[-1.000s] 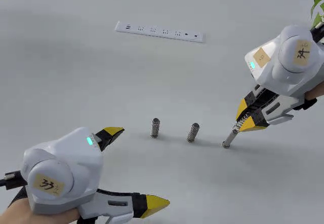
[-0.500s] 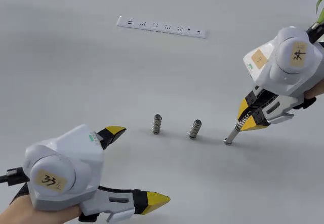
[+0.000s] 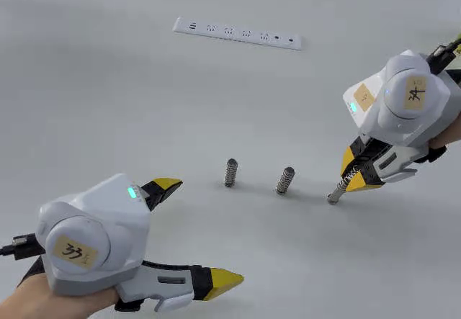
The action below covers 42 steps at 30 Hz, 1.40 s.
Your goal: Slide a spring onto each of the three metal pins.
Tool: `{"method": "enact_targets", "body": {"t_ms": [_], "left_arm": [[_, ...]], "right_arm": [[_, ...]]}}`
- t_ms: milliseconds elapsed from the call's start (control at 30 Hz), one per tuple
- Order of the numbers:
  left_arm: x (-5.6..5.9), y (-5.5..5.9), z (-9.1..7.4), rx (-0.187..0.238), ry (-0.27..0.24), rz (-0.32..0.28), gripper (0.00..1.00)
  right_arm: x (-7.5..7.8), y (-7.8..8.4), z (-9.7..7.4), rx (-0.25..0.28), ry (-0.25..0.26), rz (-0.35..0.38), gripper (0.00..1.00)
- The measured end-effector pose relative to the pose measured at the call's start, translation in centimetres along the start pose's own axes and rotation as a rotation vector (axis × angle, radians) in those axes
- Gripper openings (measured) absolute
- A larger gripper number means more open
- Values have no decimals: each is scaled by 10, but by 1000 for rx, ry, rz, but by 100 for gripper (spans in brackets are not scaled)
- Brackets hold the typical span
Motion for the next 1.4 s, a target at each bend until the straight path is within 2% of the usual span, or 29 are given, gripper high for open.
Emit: {"method": "enact_targets", "body": {"t_ms": [367, 833, 1300, 1400], "left_arm": [[-2, 1, -2, -1, -9, -10, 89], [-3, 3, -3, -2, -15, -20, 89], [-3, -1, -3, 7, -13, -11, 89], [-4, -1, -4, 8, -14, -8, 89]], "right_arm": [[0, 0, 18, -38, -7, -19, 8], [-2, -1, 30, -64, -13, -23, 8], [-1, -1, 31, -55, 2, -23, 9], [0, -1, 31, -42, 9, -9, 15]]}}
Point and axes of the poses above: the centre of the closed fingertips' face, and the gripper's own axes: z roughly forward along the fingers, x roughly to its right, y roughly out of its underside, the point moved 9 cm from there along -z, roughly backward along the fingers, and after that the axes turned 5 degrees about z, right-handed, at the moved point
